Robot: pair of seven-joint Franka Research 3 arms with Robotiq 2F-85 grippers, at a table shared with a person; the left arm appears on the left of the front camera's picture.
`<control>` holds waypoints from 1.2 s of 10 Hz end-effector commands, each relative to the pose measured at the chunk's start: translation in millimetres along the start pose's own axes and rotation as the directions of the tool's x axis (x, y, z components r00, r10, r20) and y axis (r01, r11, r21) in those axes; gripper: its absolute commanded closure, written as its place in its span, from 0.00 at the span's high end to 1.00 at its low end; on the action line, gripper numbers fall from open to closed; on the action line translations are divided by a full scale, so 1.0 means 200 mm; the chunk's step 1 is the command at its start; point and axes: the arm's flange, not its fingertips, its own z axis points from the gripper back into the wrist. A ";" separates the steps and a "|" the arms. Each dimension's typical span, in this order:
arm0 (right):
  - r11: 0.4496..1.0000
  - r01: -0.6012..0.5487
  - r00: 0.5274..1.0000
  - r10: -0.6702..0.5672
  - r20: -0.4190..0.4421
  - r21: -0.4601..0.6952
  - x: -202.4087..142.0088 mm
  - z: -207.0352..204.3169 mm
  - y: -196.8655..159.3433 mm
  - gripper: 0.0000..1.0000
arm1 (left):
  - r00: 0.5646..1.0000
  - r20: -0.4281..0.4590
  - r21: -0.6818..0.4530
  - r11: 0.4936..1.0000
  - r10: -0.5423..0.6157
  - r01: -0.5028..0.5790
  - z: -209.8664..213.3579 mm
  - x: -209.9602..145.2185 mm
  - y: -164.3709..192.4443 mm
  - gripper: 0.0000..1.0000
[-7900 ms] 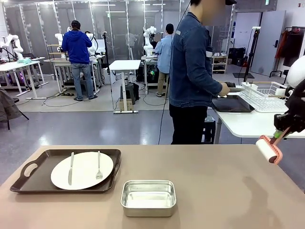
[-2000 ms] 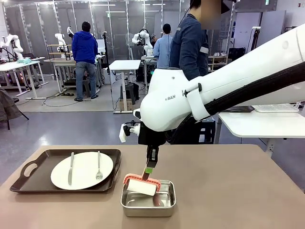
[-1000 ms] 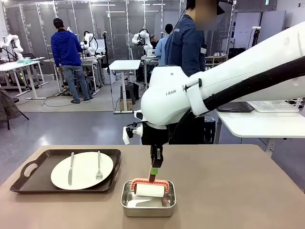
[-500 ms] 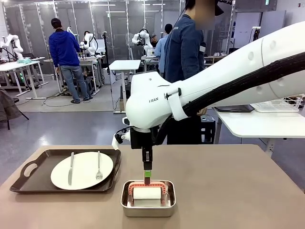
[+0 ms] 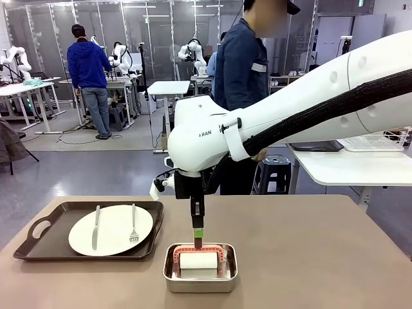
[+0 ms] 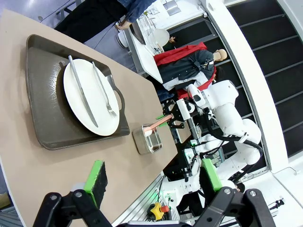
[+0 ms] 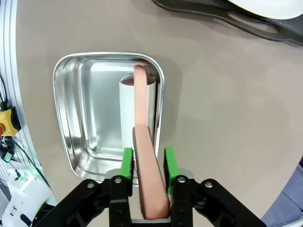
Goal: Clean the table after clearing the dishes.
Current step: Place the Lint Roller back on top of the Airtight Container.
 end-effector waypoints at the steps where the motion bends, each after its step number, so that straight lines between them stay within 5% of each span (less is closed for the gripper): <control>1: 0.997 0.029 1.000 -0.030 -0.008 -0.069 0.01 0.07 0.03 0.86 | 1.000 0.006 -0.001 1.000 -0.001 0.001 0.01 -0.01 -0.01 1.00; 2: 0.996 0.026 1.000 -0.027 -0.004 -0.083 -0.01 0.11 0.03 0.87 | 1.000 0.006 -0.001 1.000 -0.001 0.001 0.01 -0.01 -0.01 1.00; 3: 0.996 0.034 0.999 -0.031 0.031 -0.083 -0.03 0.14 0.02 1.00 | 1.000 0.006 -0.001 1.000 -0.001 0.001 0.01 -0.01 -0.01 1.00; 12: 0.995 0.028 0.999 -0.024 0.041 -0.092 -0.05 0.20 -0.05 1.00 | 1.000 0.006 -0.001 1.000 -0.001 0.001 0.01 -0.01 -0.01 1.00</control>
